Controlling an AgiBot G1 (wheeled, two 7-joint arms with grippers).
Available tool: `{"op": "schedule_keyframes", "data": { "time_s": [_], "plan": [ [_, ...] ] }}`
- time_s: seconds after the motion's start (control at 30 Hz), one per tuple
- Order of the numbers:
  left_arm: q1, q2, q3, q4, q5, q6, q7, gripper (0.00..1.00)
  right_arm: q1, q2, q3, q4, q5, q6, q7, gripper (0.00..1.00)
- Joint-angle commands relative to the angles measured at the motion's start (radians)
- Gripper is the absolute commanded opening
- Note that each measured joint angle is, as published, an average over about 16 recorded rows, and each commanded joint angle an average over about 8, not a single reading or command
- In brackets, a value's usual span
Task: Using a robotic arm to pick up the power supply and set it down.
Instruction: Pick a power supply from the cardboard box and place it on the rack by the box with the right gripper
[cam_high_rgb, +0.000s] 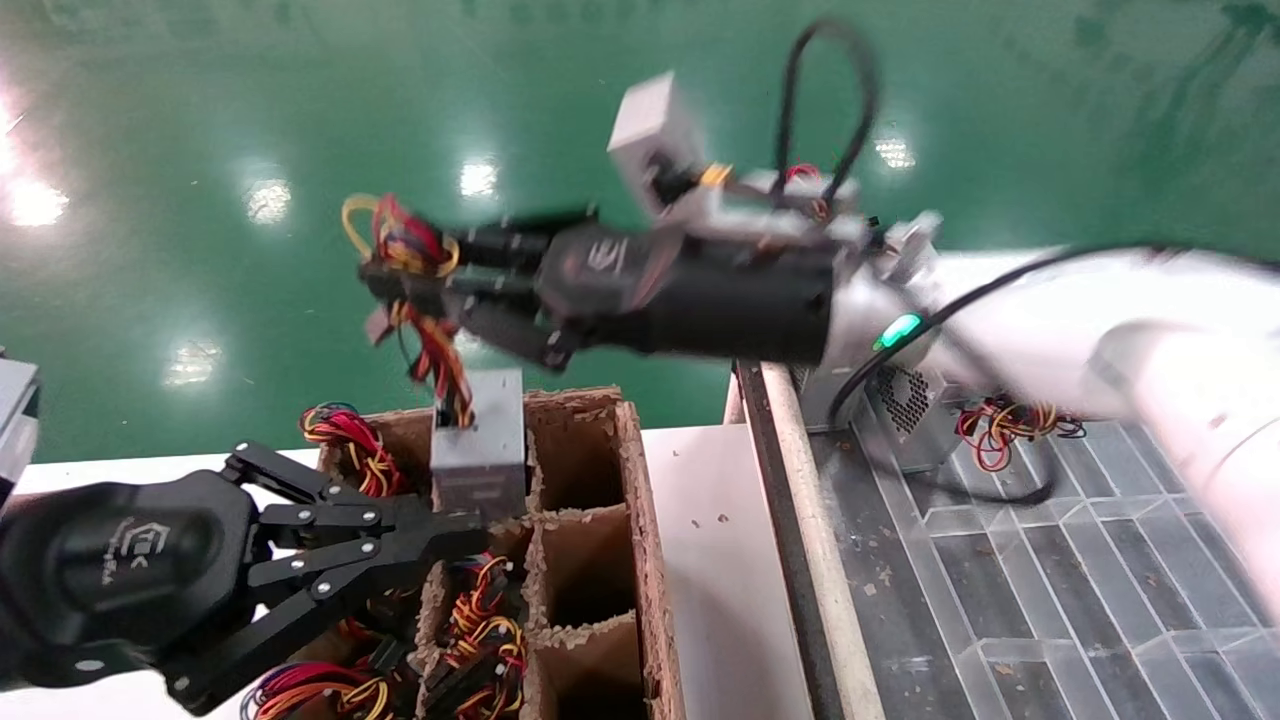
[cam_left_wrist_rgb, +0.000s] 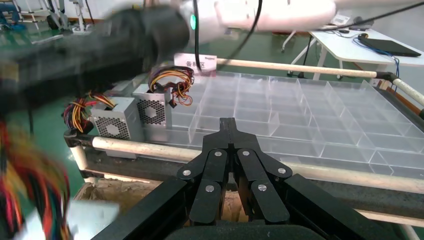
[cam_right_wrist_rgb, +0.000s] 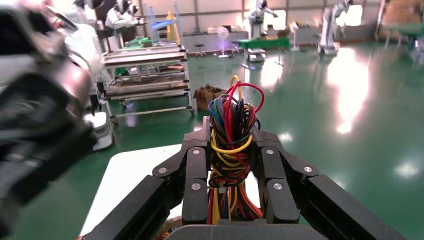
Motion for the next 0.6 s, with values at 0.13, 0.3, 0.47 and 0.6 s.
{"op": "schedule_keyframes", "data": {
  "time_s": [0.13, 0.3, 0.47, 0.6],
  "plan": [
    [0.000, 0.000, 0.000, 0.000, 0.000, 0.000, 0.000, 0.00, 0.090, 0.047, 0.003, 0.007, -0.002, -0.069, -0.027, 0.00],
    [0.000, 0.000, 0.000, 0.000, 0.000, 0.000, 0.000, 0.00, 0.176, 0.115, -0.013, 0.067, -0.018, -0.080, -0.024, 0.00],
    [0.000, 0.000, 0.000, 0.000, 0.000, 0.000, 0.000, 0.00, 0.242, 0.207, -0.038, 0.160, -0.023, -0.087, 0.007, 0.00],
    [0.000, 0.000, 0.000, 0.000, 0.000, 0.000, 0.000, 0.00, 0.284, 0.309, -0.063, 0.248, -0.016, -0.088, 0.046, 0.00]
  ]
}}
